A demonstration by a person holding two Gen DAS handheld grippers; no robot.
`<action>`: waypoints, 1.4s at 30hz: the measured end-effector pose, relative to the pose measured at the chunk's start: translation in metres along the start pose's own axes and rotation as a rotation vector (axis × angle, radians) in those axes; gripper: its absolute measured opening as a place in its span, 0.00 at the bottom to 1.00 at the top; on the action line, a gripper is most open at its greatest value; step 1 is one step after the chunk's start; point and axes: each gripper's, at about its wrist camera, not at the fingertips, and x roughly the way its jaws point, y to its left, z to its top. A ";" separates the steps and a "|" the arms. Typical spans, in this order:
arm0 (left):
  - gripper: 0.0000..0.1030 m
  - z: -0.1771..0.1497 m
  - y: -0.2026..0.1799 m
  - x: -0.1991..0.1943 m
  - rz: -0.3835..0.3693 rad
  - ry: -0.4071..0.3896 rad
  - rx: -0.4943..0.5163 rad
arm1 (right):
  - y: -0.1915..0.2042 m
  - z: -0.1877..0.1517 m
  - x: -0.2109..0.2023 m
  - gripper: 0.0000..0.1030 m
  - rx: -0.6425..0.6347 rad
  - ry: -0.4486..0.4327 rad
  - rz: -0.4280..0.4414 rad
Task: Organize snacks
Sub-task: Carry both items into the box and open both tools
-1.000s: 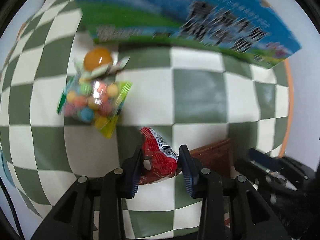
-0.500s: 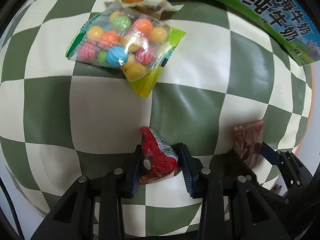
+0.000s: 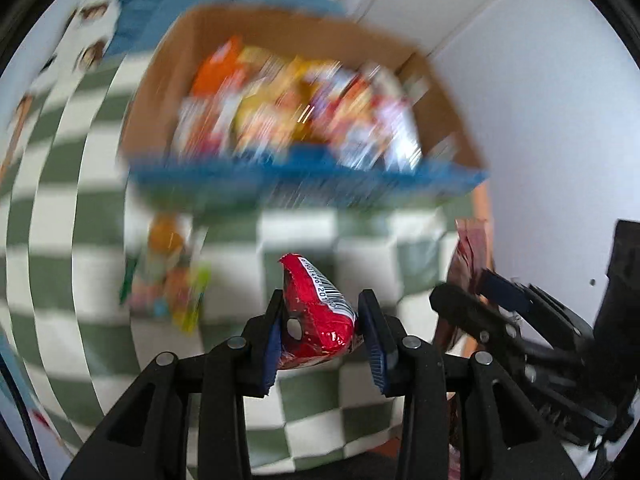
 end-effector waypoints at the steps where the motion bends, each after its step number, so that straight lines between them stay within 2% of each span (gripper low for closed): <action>1: 0.33 0.018 -0.011 -0.003 -0.002 -0.018 0.016 | -0.003 0.018 -0.006 0.56 0.000 -0.017 -0.001; 4: 0.33 0.074 -0.028 0.000 0.011 -0.037 0.043 | -0.014 0.066 -0.008 0.56 -0.010 -0.049 -0.022; 7: 0.33 0.130 -0.019 0.020 0.014 0.024 0.027 | -0.016 0.111 0.024 0.56 -0.010 -0.004 -0.034; 11: 0.33 0.193 -0.007 0.058 0.068 0.101 0.012 | -0.023 0.162 0.071 0.56 0.011 0.068 -0.046; 13: 0.33 0.218 -0.001 0.077 0.085 0.143 0.008 | -0.027 0.182 0.094 0.56 0.024 0.120 -0.042; 18: 0.33 0.256 0.016 0.122 0.060 0.257 -0.056 | -0.036 0.212 0.141 0.56 0.055 0.199 -0.047; 23: 0.37 0.271 0.031 0.148 0.047 0.330 -0.114 | -0.047 0.231 0.174 0.60 0.085 0.281 -0.074; 24: 0.41 0.272 0.034 0.151 0.043 0.334 -0.124 | -0.050 0.233 0.179 0.69 0.095 0.301 -0.082; 25: 0.55 0.274 0.037 0.152 0.045 0.333 -0.132 | -0.053 0.235 0.183 0.81 0.099 0.312 -0.089; 26: 0.66 0.275 0.041 0.152 0.060 0.327 -0.139 | -0.055 0.236 0.185 0.85 0.097 0.314 -0.097; 27: 0.85 0.275 0.044 0.151 0.071 0.321 -0.141 | -0.056 0.236 0.186 0.90 0.092 0.316 -0.108; 28: 0.87 0.274 0.044 0.148 0.079 0.312 -0.139 | -0.059 0.235 0.187 0.90 0.091 0.317 -0.117; 35: 0.90 0.260 0.054 0.134 0.126 0.269 -0.129 | -0.065 0.229 0.182 0.92 0.082 0.305 -0.166; 42: 0.90 0.224 0.051 0.108 0.144 0.217 -0.104 | -0.061 0.212 0.163 0.92 0.066 0.274 -0.193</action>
